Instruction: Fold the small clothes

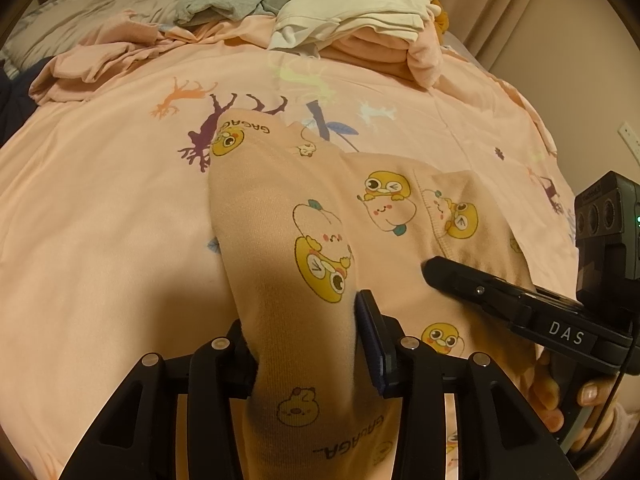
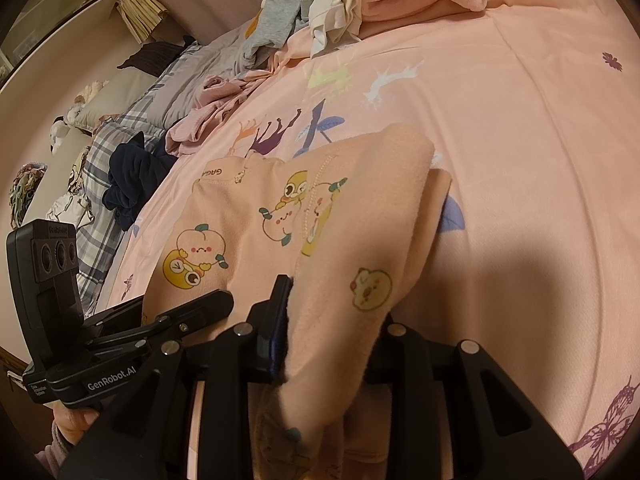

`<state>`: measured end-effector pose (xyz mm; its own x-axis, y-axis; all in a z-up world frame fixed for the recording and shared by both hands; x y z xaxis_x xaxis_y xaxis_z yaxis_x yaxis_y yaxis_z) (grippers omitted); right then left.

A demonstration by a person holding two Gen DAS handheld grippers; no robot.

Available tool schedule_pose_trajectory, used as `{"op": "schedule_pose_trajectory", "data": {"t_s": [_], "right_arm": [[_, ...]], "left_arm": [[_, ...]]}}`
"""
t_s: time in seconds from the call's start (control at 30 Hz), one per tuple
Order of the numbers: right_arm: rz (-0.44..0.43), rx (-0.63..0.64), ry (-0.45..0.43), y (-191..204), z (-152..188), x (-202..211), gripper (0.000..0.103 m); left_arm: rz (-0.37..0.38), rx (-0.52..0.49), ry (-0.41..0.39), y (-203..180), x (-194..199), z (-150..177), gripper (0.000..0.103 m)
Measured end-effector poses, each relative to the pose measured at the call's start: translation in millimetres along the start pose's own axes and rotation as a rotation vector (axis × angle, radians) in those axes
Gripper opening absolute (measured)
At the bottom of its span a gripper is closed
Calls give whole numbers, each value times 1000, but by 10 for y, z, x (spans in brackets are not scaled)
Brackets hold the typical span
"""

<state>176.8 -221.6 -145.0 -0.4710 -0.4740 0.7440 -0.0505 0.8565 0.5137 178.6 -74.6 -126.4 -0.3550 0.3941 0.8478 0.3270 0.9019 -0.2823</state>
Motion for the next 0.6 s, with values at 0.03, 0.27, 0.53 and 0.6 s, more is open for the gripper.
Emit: {"op": "schedule_pose_trajectory", "data": {"t_s": [0.03,0.27,0.53,0.6], "right_arm": [[0,0,0,4,9,-1,30],[2,-3,3,-2,9,-5,30],[10,-5,3,-20,51,-12,32],[13,-7,4,-27,38,-4,33]], "left_arm": [[-1,0,1,-1,1,-2,40],[-6,0,2,-2,14,5,41],[-20,-5,3,-9,11,-2,45],[-24,-5,4,-2,17,-1,45]]}}
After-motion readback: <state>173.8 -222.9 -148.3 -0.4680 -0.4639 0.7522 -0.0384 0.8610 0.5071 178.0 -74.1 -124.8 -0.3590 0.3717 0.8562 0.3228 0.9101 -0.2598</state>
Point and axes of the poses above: each gripper's, at about its wrist camera, not at the fingertips, and x roughly against the way its jaws point, y to its left, z to its underside, the point moved 5 cm from there along -x, roughly the way its jaws point, and after that the axes turned 2 degrees about y, right-handed, at the moved point
